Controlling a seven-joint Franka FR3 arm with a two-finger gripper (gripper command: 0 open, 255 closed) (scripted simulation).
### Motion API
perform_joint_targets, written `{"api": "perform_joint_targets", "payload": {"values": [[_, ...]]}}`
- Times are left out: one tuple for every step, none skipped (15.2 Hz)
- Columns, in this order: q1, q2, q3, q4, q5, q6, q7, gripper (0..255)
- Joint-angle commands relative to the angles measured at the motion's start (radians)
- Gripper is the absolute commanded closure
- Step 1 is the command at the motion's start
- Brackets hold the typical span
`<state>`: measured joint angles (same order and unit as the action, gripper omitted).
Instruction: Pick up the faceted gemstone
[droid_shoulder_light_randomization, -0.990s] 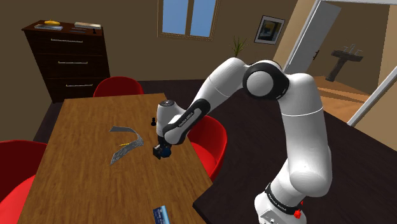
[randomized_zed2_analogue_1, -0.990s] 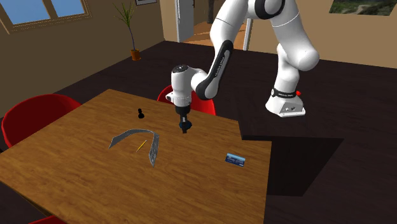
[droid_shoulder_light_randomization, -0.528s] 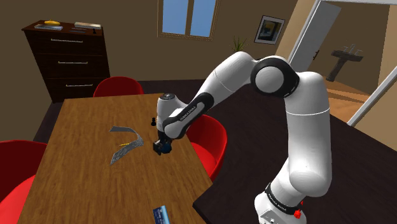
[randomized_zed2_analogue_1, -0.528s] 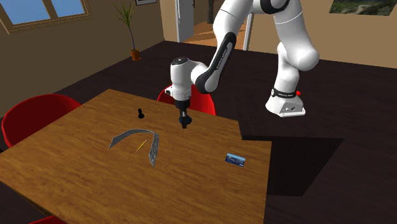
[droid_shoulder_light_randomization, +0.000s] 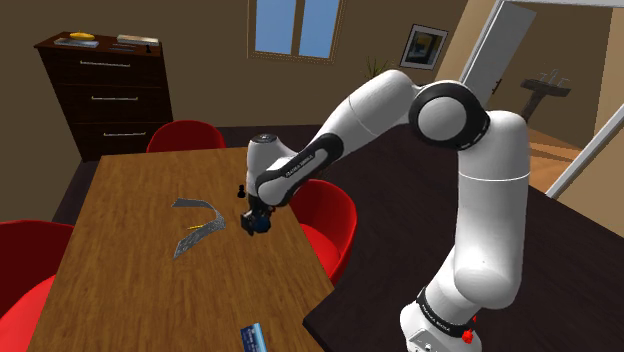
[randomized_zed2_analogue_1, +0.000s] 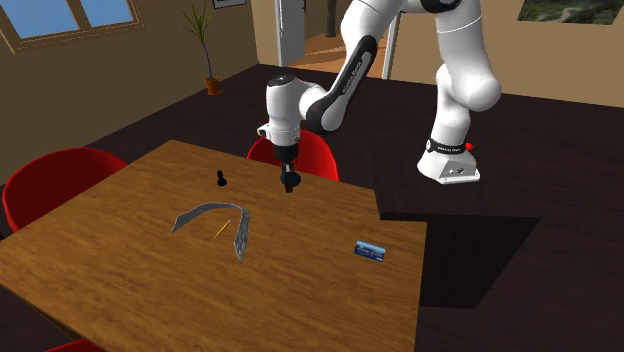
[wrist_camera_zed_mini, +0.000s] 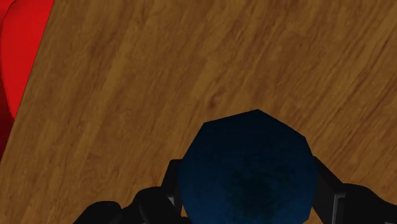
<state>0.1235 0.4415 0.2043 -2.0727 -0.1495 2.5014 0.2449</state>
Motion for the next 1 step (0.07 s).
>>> {"api": "perform_joint_targets", "payload": {"values": [[0.0,-0.005,0.001,0.0,0.002,-0.005,0.0,255]]}}
